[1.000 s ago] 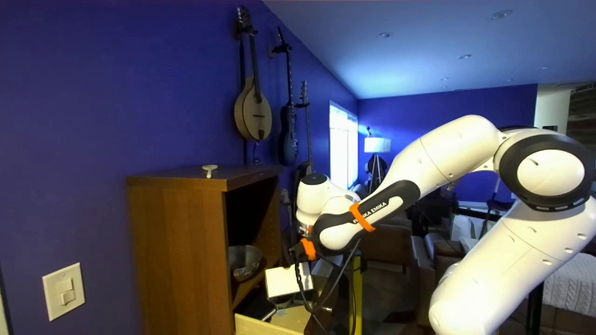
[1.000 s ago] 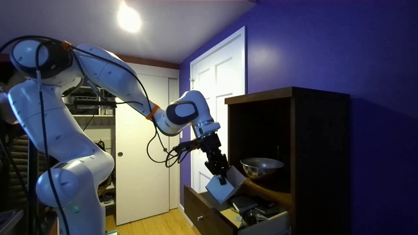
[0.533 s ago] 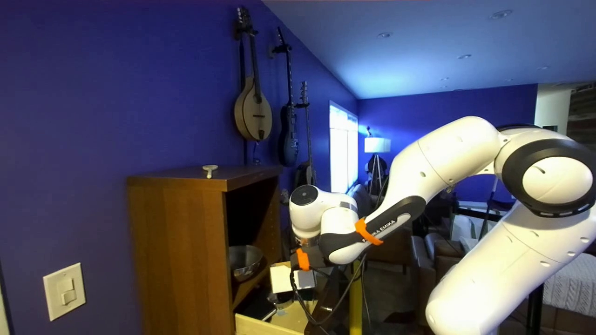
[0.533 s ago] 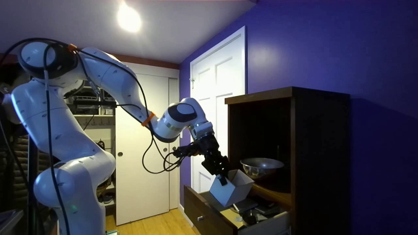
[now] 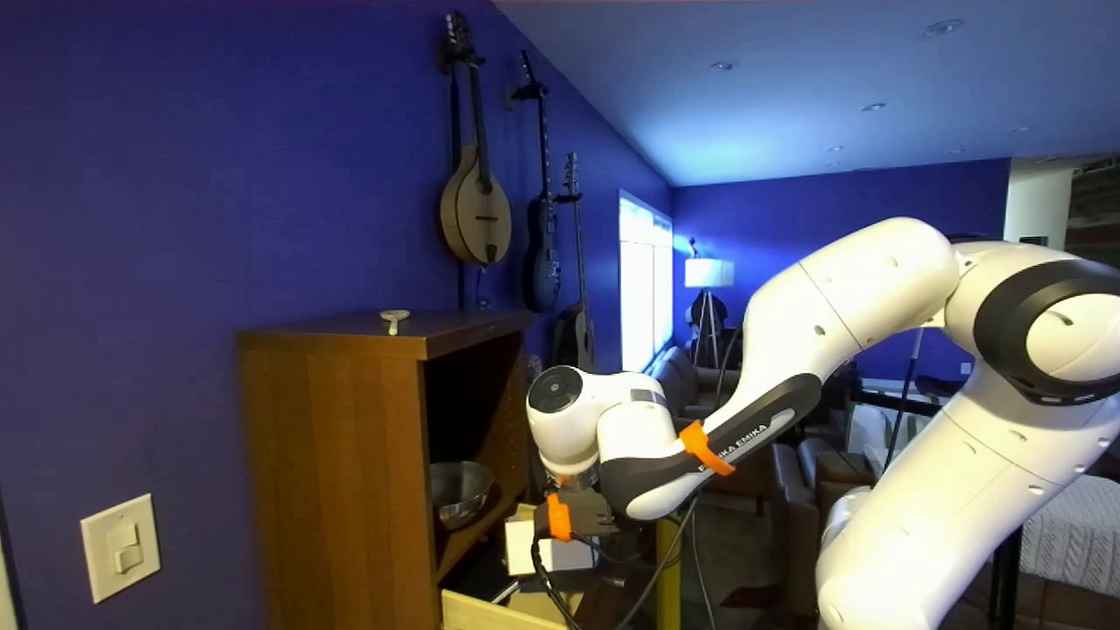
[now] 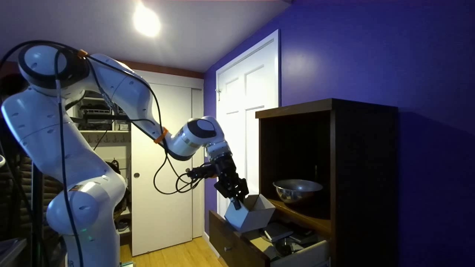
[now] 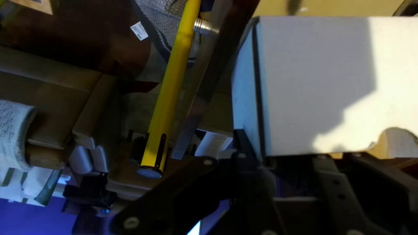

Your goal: Put the white box in the open drawer

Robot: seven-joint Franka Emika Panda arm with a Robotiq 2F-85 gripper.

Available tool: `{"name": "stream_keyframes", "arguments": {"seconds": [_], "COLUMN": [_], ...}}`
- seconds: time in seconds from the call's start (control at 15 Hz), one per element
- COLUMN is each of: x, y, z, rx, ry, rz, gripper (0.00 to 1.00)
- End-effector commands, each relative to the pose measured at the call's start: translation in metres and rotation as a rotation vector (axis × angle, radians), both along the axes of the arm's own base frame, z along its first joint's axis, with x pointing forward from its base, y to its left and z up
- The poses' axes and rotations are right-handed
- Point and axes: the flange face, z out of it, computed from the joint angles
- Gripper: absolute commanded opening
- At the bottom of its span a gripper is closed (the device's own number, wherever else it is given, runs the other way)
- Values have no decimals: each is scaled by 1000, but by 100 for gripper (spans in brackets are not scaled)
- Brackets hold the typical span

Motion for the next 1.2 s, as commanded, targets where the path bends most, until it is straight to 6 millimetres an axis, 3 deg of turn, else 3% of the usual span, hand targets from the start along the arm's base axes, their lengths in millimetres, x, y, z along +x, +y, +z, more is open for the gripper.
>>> {"name": "stream_keyframes", "arguments": {"seconds": [0.0,0.27,0.6,1.0,1.07,1.13], "x": [4,14,20,32,34,35], "y": [24,46,66,65,66,66], "z": [-6,-24,-43,-50,-50,-49], "rx": [-1,-69,-131,-198,-192,-175], "ry": [-71,-139,-84,-102,-80,-65], "rz": [-41,-58,-6,-74,-66,-61], "gripper": [4,4,4,4,41,42]}}
